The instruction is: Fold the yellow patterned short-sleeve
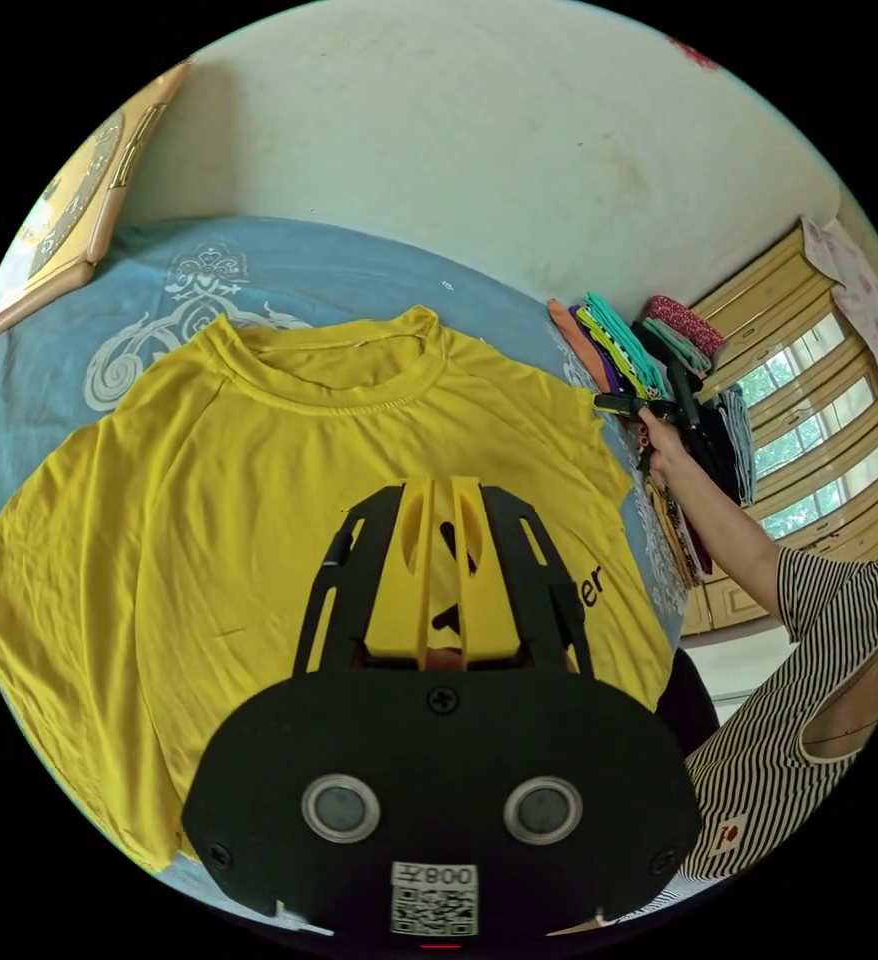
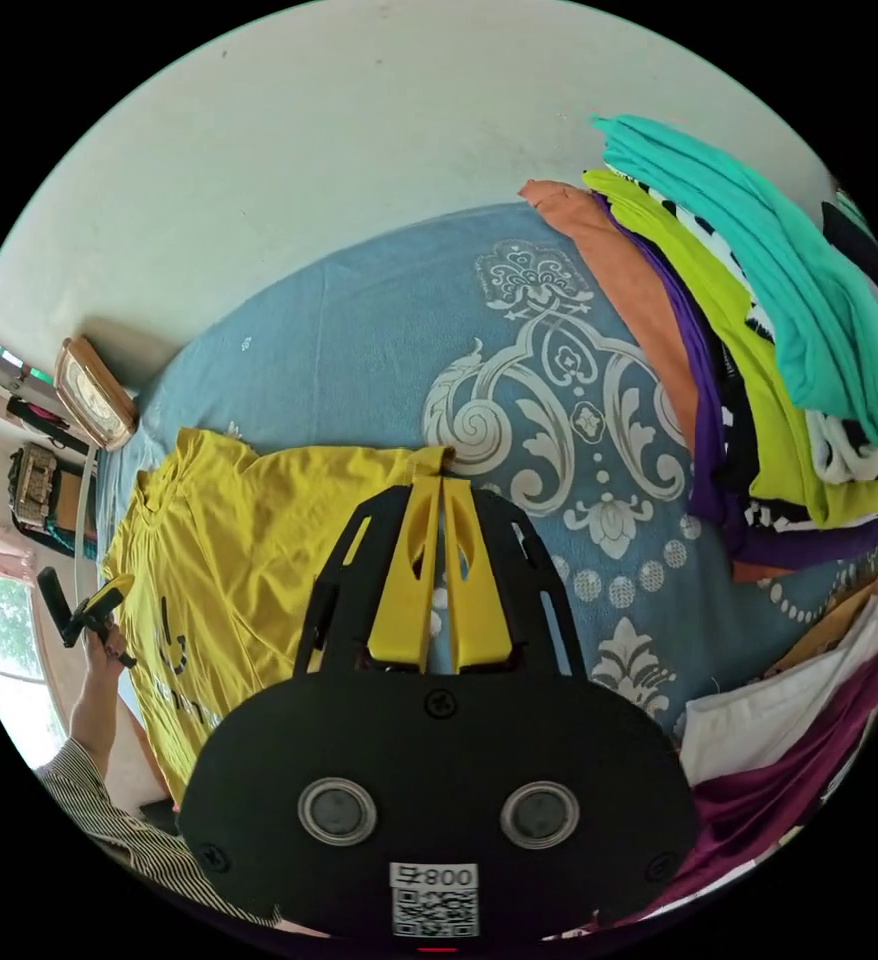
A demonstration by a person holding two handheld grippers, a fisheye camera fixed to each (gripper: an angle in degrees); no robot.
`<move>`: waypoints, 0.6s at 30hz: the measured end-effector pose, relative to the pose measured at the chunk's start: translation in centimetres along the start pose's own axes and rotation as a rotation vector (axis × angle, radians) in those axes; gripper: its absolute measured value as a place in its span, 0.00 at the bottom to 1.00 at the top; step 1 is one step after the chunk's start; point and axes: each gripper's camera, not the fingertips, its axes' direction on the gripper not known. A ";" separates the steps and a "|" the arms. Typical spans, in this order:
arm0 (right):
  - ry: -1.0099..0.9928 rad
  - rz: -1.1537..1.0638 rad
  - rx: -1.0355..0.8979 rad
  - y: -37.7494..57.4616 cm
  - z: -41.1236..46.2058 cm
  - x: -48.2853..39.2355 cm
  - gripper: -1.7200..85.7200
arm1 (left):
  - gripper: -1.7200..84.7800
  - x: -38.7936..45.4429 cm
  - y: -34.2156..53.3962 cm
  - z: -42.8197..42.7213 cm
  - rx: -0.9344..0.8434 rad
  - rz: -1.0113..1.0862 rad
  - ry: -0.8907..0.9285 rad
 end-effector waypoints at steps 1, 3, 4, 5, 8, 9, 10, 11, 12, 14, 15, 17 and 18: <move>0.006 -0.002 0.002 0.0 -0.4 0.5 0.03 | 0.15 0.2 0.2 0.1 -0.002 0.002 -0.003; 0.034 -0.013 -0.004 0.2 -0.9 1.3 0.03 | 0.14 1.0 1.2 0.2 -0.004 0.010 -0.020; 0.030 -0.020 -0.012 0.6 -1.2 1.8 0.03 | 0.14 1.1 1.6 0.2 -0.002 0.007 -0.023; 0.014 -0.037 -0.025 1.4 -1.6 2.0 0.04 | 0.13 1.4 2.3 0.1 0.004 0.002 -0.020; -0.046 -0.114 -0.025 6.1 -3.1 2.3 0.08 | 0.12 2.1 5.0 -0.3 0.014 -0.018 0.020; -0.053 -0.126 -0.019 7.4 -3.4 2.5 0.09 | 0.11 2.4 6.4 -0.6 0.014 -0.026 0.035; -0.058 -0.145 -0.017 9.9 -3.9 2.7 0.10 | 0.11 2.6 7.1 -0.7 0.015 -0.027 0.044; -0.055 -0.146 -0.038 12.3 -4.0 3.1 0.10 | 0.10 3.0 8.7 -1.1 0.014 -0.032 0.058; -0.054 -0.140 -0.041 13.3 -4.1 3.4 0.11 | 0.09 3.4 10.4 -1.4 0.009 -0.041 0.061; -0.073 -0.104 -0.073 16.5 -3.5 4.4 0.11 | 0.07 3.9 13.0 -2.0 -0.002 -0.050 0.053; -0.077 -0.096 -0.088 17.0 -3.1 4.6 0.11 | 0.06 4.3 14.6 -2.4 -0.015 -0.057 0.034; -0.062 -0.056 -0.074 18.5 -2.3 5.2 0.09 | 0.05 4.7 17.0 -2.9 -0.032 -0.070 0.007; -0.057 -0.042 -0.078 18.7 -2.3 5.4 0.08 | 0.05 4.9 18.5 -3.3 -0.041 -0.086 -0.012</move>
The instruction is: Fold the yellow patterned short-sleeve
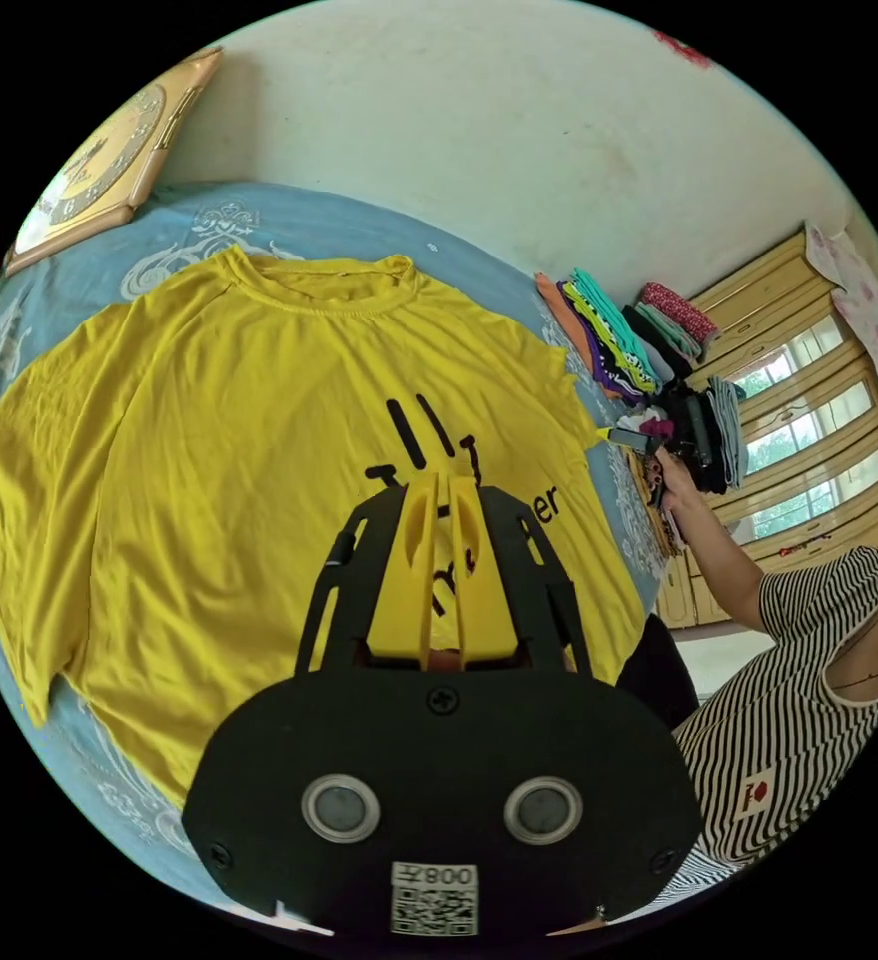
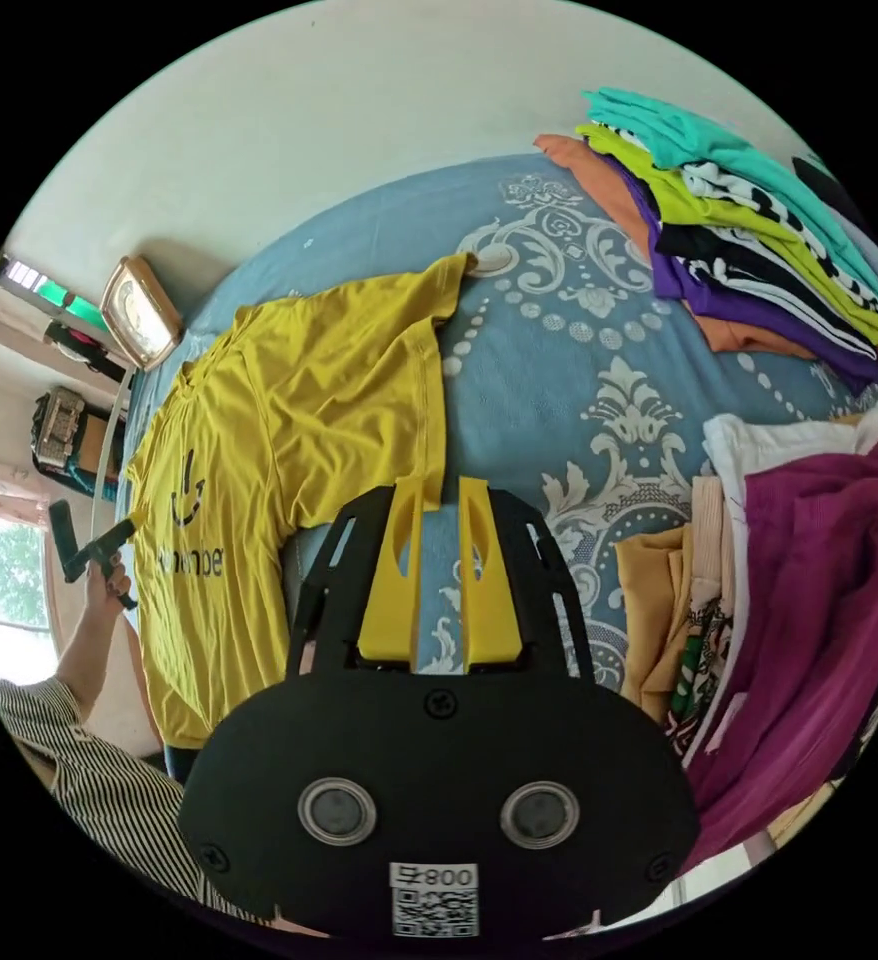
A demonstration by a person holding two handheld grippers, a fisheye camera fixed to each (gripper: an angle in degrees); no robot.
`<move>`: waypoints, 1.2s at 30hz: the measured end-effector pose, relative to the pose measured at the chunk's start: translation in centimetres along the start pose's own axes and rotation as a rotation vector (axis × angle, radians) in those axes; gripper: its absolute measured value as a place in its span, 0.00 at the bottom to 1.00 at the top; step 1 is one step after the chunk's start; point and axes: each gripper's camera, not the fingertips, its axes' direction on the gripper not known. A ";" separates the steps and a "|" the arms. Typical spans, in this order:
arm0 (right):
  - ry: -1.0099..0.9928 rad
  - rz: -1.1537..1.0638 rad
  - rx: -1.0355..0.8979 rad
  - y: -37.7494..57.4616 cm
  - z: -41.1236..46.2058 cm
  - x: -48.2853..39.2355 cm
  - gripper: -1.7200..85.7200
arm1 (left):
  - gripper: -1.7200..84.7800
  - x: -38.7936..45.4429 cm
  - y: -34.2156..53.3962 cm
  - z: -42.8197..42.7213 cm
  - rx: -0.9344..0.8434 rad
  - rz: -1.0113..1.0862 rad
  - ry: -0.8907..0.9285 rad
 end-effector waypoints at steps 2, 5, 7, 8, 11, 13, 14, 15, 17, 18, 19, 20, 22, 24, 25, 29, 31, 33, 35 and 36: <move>-0.022 -0.041 -0.053 0.6 0.1 0.0 0.04 | 0.04 -0.2 2.3 -0.8 0.011 -0.044 -0.003; -0.006 -0.051 -0.052 2.2 -0.9 0.5 0.03 | 0.03 -0.8 6.1 -2.7 0.050 -0.108 -0.005; -0.001 -0.043 -0.019 3.5 -2.2 1.2 0.03 | 0.03 -1.1 8.4 -3.9 0.067 -0.139 -0.024; 0.007 -0.039 -0.012 4.4 -2.8 1.7 0.02 | 0.03 -1.3 10.0 -4.8 0.080 -0.157 -0.034; 0.012 -0.013 -0.043 6.1 -2.3 3.1 0.02 | 0.03 -1.8 13.9 -6.4 0.096 -0.198 -0.061; -0.026 0.010 -0.078 6.8 -1.0 4.0 0.02 | 0.03 -2.1 16.3 -7.1 0.098 -0.229 -0.079; -0.025 0.026 -0.107 7.1 0.0 4.5 0.02 | 0.03 -2.3 17.8 -7.4 0.097 -0.248 -0.073; -0.025 0.041 -0.115 7.2 0.3 4.8 0.02 | 0.03 -2.5 19.3 -7.8 0.097 -0.267 -0.073; -0.065 0.121 -0.084 8.0 0.0 6.5 0.03 | 0.03 -2.6 21.7 -8.6 0.099 -0.292 -0.083; -0.057 0.144 -0.074 8.4 -0.2 6.9 0.03 | 0.04 -2.7 23.4 -9.3 0.103 -0.307 -0.090; -0.052 0.174 -0.064 9.1 -0.7 7.7 0.03 | 0.04 -2.8 24.2 -9.6 0.107 -0.319 -0.094; -0.063 0.186 -0.066 10.1 -1.2 8.2 0.03 | 0.04 -3.0 26.2 -10.3 0.111 -0.344 -0.088; -0.093 0.172 -0.064 12.1 -2.0 8.4 0.03 | 0.05 -3.5 29.3 -11.3 0.117 -0.390 -0.081; -0.098 0.149 -0.061 14.7 -2.7 8.2 0.03 | 0.06 -4.2 34.0 -12.7 0.126 -0.458 -0.109; -0.117 0.135 -0.064 16.7 -3.0 7.9 0.04 | 0.06 -4.3 35.2 -13.0 0.127 -0.478 -0.121; -0.151 0.078 -0.150 23.9 -2.3 6.4 0.05 | 0.08 -5.4 43.5 -14.9 0.145 -0.614 -0.136; -0.179 0.073 -0.178 26.7 -1.8 6.0 0.06 | 0.09 -5.8 46.6 -15.5 0.153 -0.651 -0.122; -0.221 0.092 -0.205 29.1 -1.2 6.0 0.06 | 0.11 -6.7 50.4 -15.7 0.153 -0.715 -0.056; -0.255 0.132 -0.220 32.0 -0.7 6.3 0.07 | 0.12 -7.4 53.1 -15.5 0.165 -0.750 0.004; -0.266 0.138 -0.220 32.6 -0.7 6.4 0.07 | 0.13 -7.9 54.7 -15.3 0.175 -0.771 0.049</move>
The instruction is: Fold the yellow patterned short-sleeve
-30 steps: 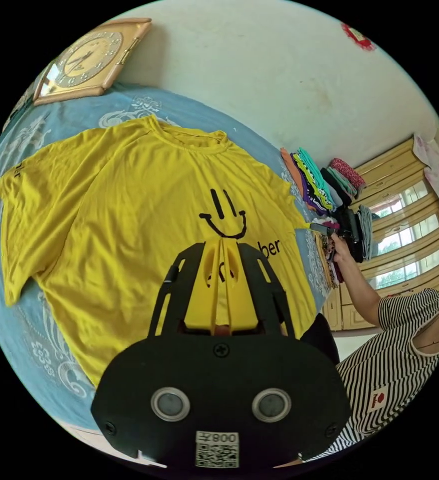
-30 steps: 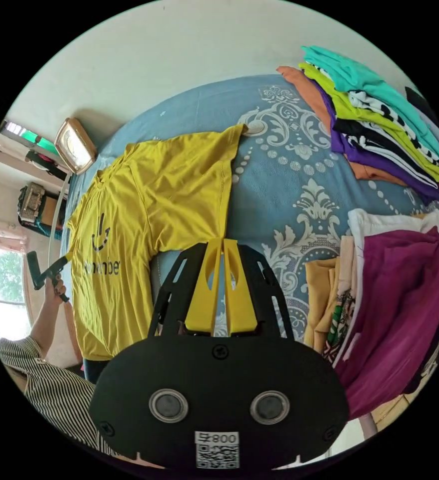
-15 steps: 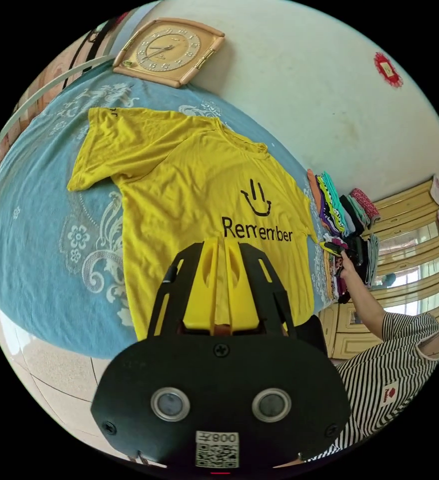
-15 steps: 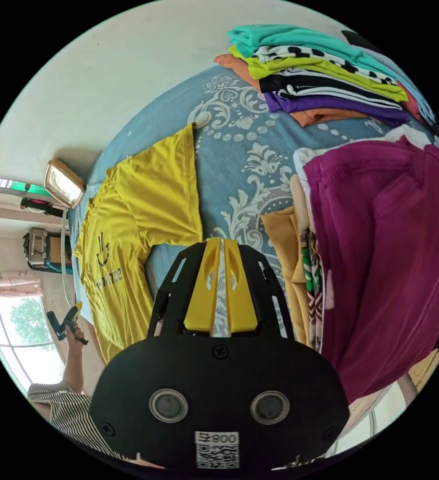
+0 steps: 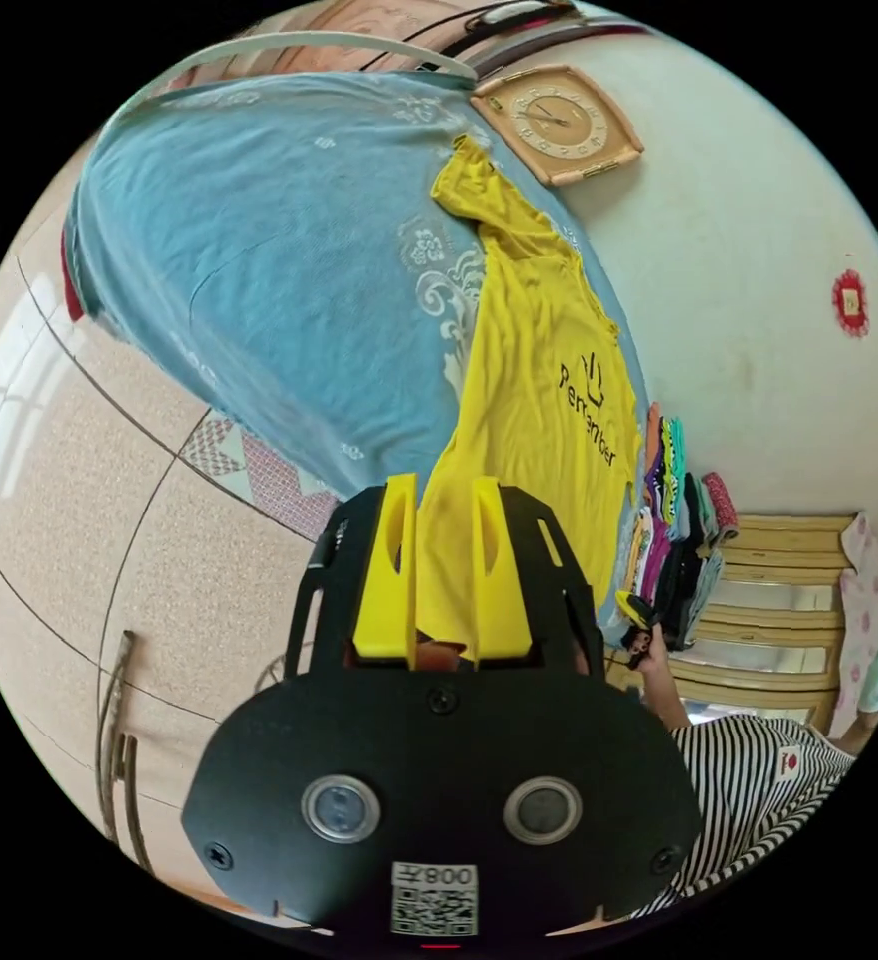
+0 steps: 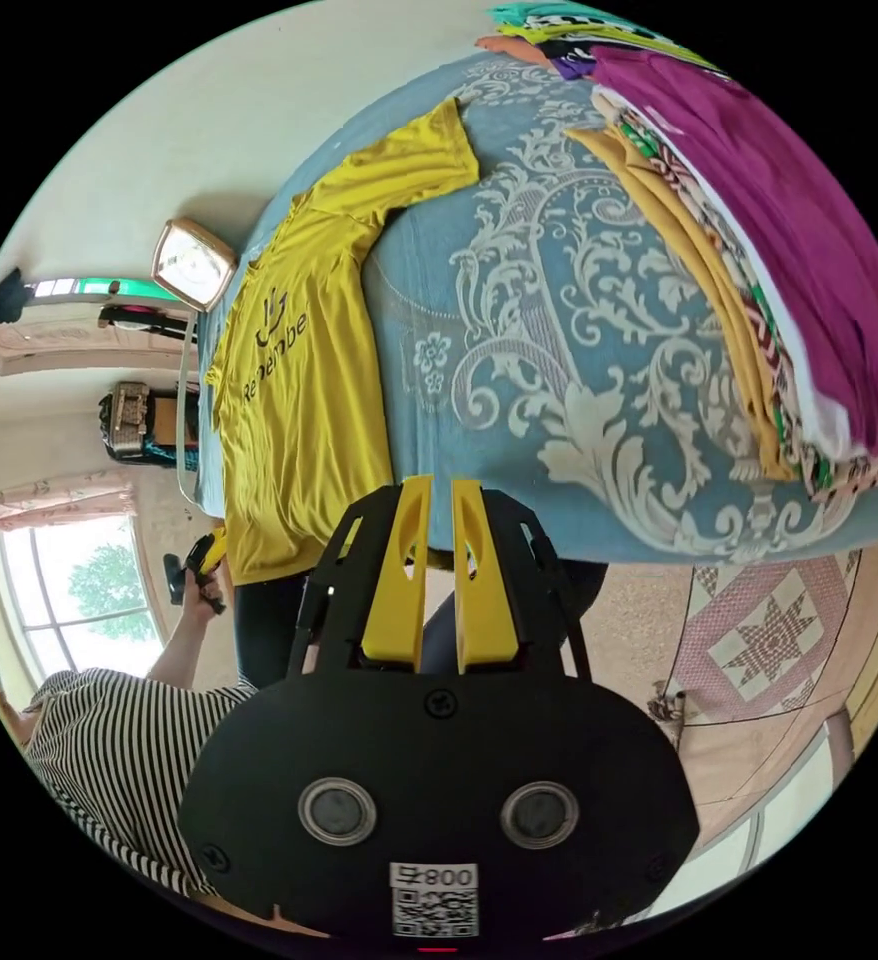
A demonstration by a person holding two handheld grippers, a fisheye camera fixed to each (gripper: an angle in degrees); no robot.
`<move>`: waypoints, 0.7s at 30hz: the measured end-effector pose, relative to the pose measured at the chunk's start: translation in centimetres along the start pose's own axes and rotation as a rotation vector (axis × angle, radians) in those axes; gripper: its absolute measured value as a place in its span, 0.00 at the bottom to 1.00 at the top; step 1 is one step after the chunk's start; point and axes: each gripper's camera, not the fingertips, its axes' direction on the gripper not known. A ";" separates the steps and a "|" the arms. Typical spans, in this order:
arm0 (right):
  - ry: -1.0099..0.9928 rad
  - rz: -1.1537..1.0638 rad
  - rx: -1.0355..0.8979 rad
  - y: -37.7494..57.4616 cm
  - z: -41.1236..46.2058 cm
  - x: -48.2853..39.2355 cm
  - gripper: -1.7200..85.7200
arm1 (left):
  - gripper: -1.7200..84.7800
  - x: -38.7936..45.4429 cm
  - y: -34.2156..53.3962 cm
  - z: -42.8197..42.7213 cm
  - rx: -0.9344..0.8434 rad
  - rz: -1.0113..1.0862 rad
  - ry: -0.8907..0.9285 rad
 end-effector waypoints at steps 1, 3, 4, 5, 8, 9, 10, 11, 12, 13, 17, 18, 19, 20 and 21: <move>-0.012 0.006 -0.002 1.1 0.3 0.3 0.07 | 0.13 -0.8 0.4 0.0 -0.004 -0.011 0.030; 0.003 0.002 -0.009 2.4 0.7 0.5 0.08 | 0.15 -3.8 1.5 0.7 -0.028 -0.069 0.127; 0.001 0.000 -0.016 3.1 0.9 0.7 0.08 | 0.15 -4.6 1.8 0.9 -0.039 -0.084 0.152; 0.003 -0.007 -0.023 3.7 1.0 0.8 0.08 | 0.16 -5.9 2.5 1.3 -0.051 -0.110 0.193; 0.018 -0.020 -0.024 5.0 1.4 1.0 0.09 | 0.16 -8.1 4.3 1.9 -0.069 -0.148 0.266; 0.014 -0.022 -0.027 5.2 1.6 1.1 0.09 | 0.16 -8.7 5.0 1.9 -0.059 -0.164 0.306; 0.011 -0.028 -0.036 5.5 2.0 1.1 0.09 | 0.16 -9.0 5.3 1.9 -0.052 -0.173 0.327; 0.015 -0.031 -0.054 5.6 2.6 1.2 0.09 | 0.16 -9.5 5.9 2.0 -0.043 -0.187 0.370; 0.013 -0.033 -0.059 5.6 2.8 1.2 0.09 | 0.16 -9.8 6.3 2.0 -0.037 -0.197 0.404; 0.005 -0.038 -0.065 5.6 3.3 1.3 0.09 | 0.16 -9.9 6.4 2.1 -0.035 -0.200 0.415; 0.011 -0.073 -0.111 5.1 5.4 0.7 0.10 | 0.13 -9.0 6.7 2.8 -0.081 -0.171 0.459; 0.012 -0.080 -0.115 5.1 5.7 0.5 0.10 | 0.12 -8.4 6.7 3.0 -0.097 -0.152 0.451; 0.014 -0.091 -0.121 4.9 6.2 0.3 0.10 | 0.11 -8.1 6.7 3.1 -0.102 -0.143 0.447; 0.024 -0.093 -0.130 4.7 6.6 0.2 0.09 | 0.10 -7.5 6.6 3.3 -0.112 -0.130 0.441; 0.030 -0.092 -0.133 4.7 6.7 0.1 0.09 | 0.08 -6.9 6.5 3.4 -0.119 -0.116 0.435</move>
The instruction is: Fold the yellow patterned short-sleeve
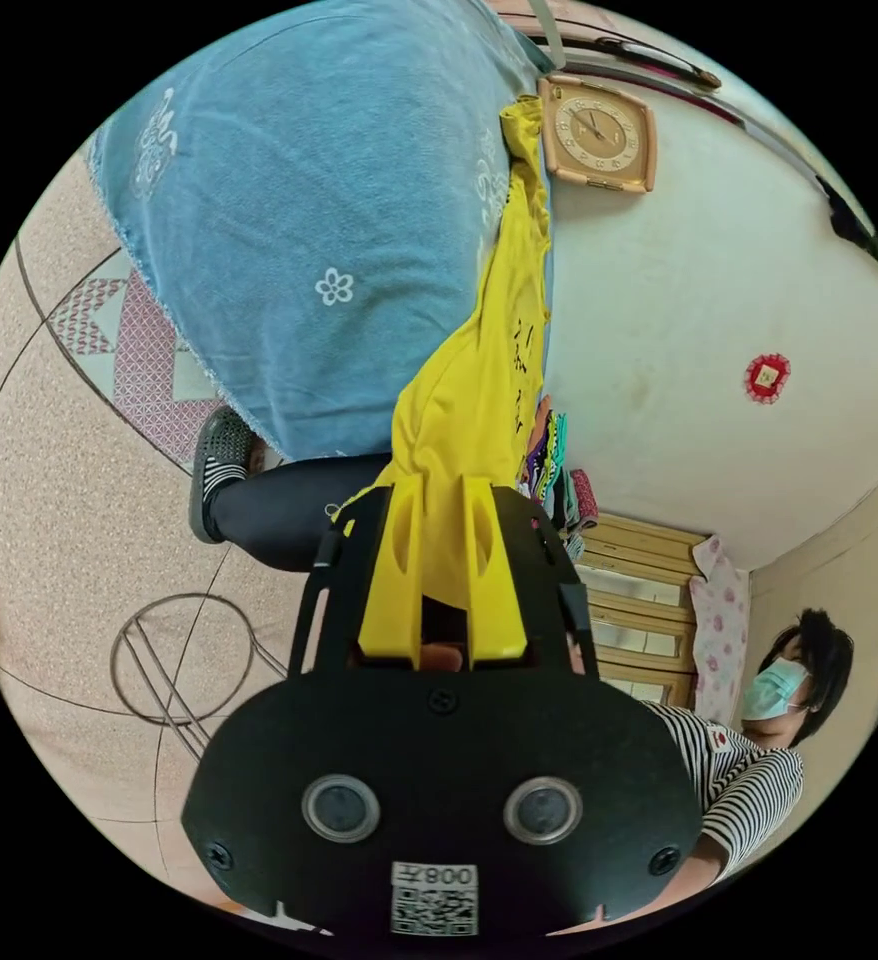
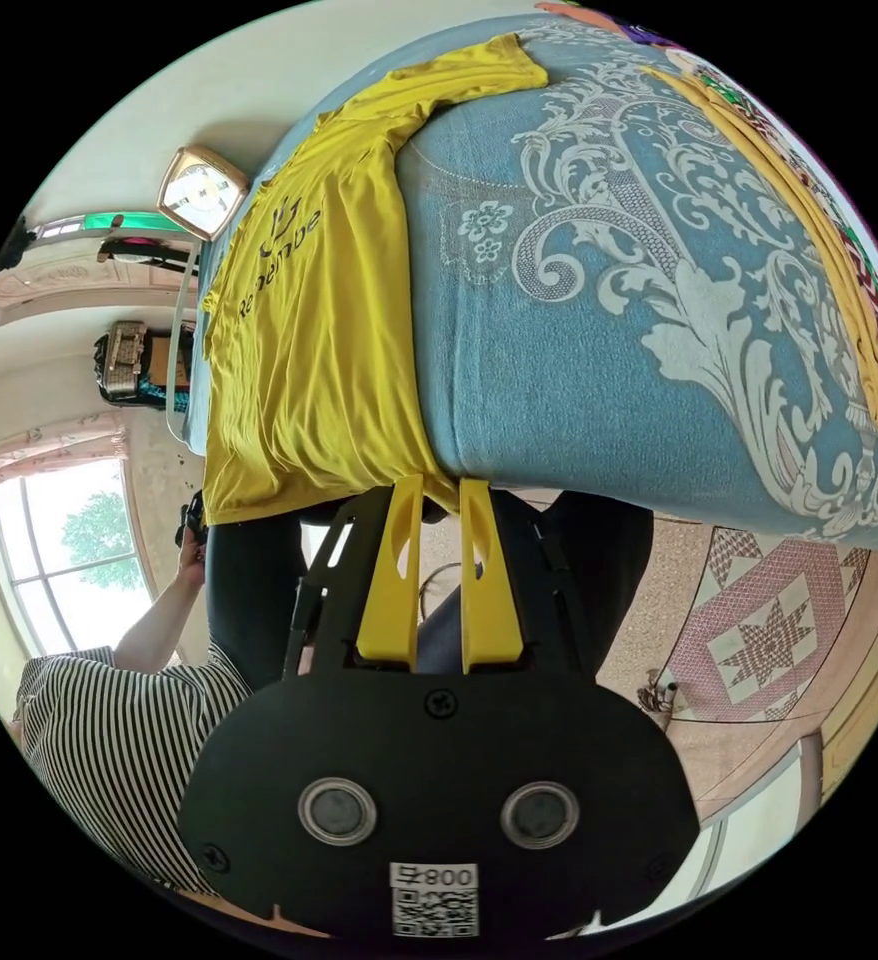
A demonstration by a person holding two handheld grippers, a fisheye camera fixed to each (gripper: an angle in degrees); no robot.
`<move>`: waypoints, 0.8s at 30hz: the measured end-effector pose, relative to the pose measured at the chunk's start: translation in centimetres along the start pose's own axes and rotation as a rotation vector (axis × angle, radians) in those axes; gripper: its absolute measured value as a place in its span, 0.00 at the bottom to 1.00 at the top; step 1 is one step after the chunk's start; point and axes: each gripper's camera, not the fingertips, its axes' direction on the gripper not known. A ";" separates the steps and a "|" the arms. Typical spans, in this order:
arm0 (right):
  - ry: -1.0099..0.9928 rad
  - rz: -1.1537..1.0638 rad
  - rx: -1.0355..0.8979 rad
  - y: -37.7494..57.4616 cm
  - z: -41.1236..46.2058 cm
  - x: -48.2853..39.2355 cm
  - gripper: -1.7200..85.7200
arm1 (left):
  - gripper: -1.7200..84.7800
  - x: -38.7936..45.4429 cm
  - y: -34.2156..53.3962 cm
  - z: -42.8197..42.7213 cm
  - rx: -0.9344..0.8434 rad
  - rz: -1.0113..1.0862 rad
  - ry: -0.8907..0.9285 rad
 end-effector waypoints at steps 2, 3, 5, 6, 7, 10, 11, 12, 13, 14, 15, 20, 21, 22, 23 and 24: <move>-0.005 0.005 -0.016 -0.2 0.2 0.2 0.08 | 0.06 0.9 0.0 0.5 -0.012 0.021 -0.016; -0.009 0.005 -0.019 -0.2 0.2 0.2 0.07 | 0.05 1.6 0.0 0.7 -0.017 0.033 -0.030; -0.017 -0.026 -0.023 0.1 0.2 0.1 0.04 | 0.04 2.8 0.2 0.8 -0.017 0.065 -0.039; -0.024 -0.032 -0.023 0.1 0.2 0.0 0.04 | 0.04 3.6 0.4 0.6 -0.009 0.085 -0.055; -0.028 -0.045 -0.032 0.3 0.3 -0.2 0.03 | 0.04 4.0 0.5 0.5 -0.003 0.097 -0.061; -0.019 -0.074 -0.053 0.9 0.5 -0.7 0.02 | 0.03 5.6 1.3 -0.4 0.047 0.120 -0.101; -0.024 -0.074 -0.050 1.2 0.4 -0.6 0.02 | 0.03 6.0 1.6 -0.7 0.068 0.109 -0.125; -0.029 -0.071 -0.049 1.3 0.4 -0.6 0.02 | 0.03 6.1 1.9 -0.9 0.081 0.093 -0.139; -0.040 -0.065 -0.049 1.4 0.3 -0.4 0.02 | 0.03 6.2 1.9 -0.8 0.083 0.086 -0.138; -0.047 -0.059 -0.057 1.5 0.2 -0.3 0.02 | 0.03 6.4 2.0 -0.5 0.087 0.067 -0.149; -0.049 -0.059 -0.061 1.5 0.2 -0.3 0.02 | 0.03 7.0 2.1 -0.1 0.090 0.065 -0.171; -0.012 -0.067 -0.075 1.2 0.0 -0.5 0.02 | 0.03 10.0 1.1 3.1 0.062 0.057 -0.226; -0.025 -0.061 -0.077 1.2 0.1 -0.3 0.02 | 0.03 10.5 0.8 3.8 0.072 0.032 -0.222; -0.048 -0.043 -0.067 1.1 0.1 0.0 0.02 | 0.03 10.9 0.7 4.1 0.086 0.025 -0.222; -0.073 -0.029 -0.049 1.1 -0.2 0.2 0.02 | 0.03 11.9 0.5 4.6 0.116 0.019 -0.234; -0.084 -0.023 -0.037 1.2 -0.4 0.2 0.02 | 0.03 13.1 0.3 5.1 0.148 0.019 -0.256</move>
